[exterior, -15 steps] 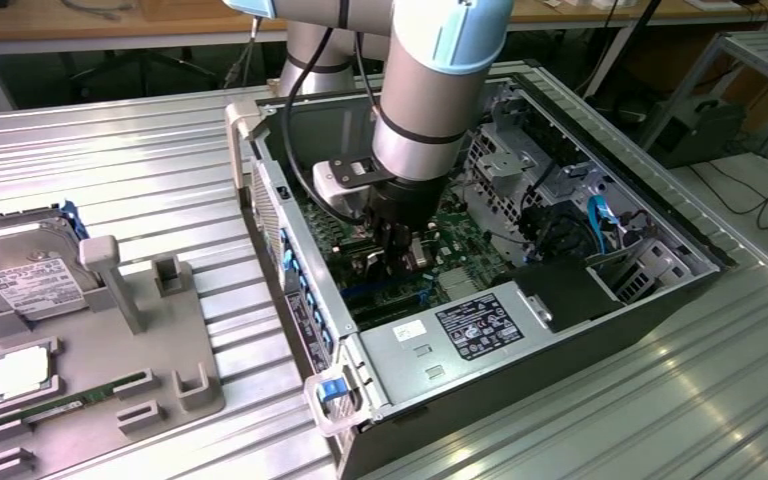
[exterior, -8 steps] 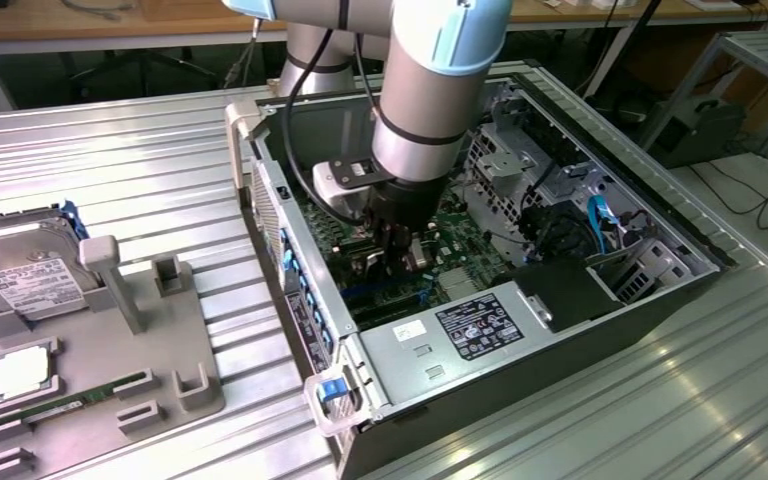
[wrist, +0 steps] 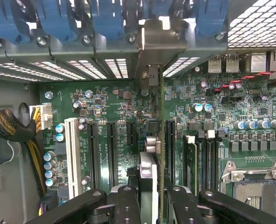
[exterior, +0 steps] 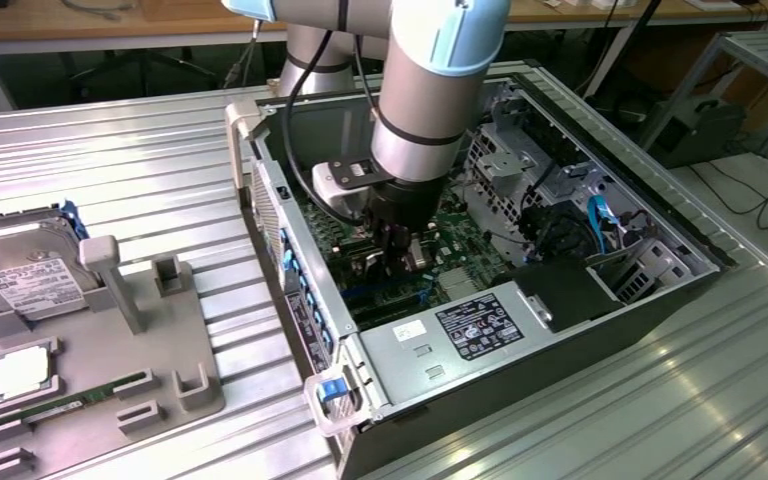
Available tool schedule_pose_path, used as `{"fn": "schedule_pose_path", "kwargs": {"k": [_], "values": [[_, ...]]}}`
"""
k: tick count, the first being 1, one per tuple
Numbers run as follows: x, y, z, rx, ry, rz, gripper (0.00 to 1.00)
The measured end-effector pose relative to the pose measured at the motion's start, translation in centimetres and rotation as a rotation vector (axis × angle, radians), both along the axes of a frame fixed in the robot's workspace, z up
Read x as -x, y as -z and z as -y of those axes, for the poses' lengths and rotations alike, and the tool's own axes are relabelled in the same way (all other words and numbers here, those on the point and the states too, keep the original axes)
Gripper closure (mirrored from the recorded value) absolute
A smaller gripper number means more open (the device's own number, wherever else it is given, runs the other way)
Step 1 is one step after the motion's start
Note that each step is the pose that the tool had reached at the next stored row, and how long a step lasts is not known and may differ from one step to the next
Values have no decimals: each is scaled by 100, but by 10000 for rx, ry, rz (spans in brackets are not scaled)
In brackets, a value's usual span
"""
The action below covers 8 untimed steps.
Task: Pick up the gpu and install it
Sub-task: 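Insert the gpu into the slot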
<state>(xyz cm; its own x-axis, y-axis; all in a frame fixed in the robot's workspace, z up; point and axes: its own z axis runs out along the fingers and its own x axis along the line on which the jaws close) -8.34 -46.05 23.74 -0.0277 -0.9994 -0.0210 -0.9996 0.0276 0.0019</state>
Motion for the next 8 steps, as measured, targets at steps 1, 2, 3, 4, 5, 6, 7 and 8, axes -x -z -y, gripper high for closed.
{"fn": "schedule_pose_path", "kwargs": {"k": [1,2,3,4,5,6,7,8], "values": [[0,-6,-1,-3,0,1,72],[-1,-23,-4,-20,0,9,72],[-2,-40,-7,-27,-1,12,72],[-2,-46,-7,-18,-1,8,72],[-1,-53,-4,-2,-1,1,72],[-1,-54,-4,-1,-1,1,72],[0,-54,-4,-1,-1,0,72],[0,-54,-4,-1,-1,0,72]]}}
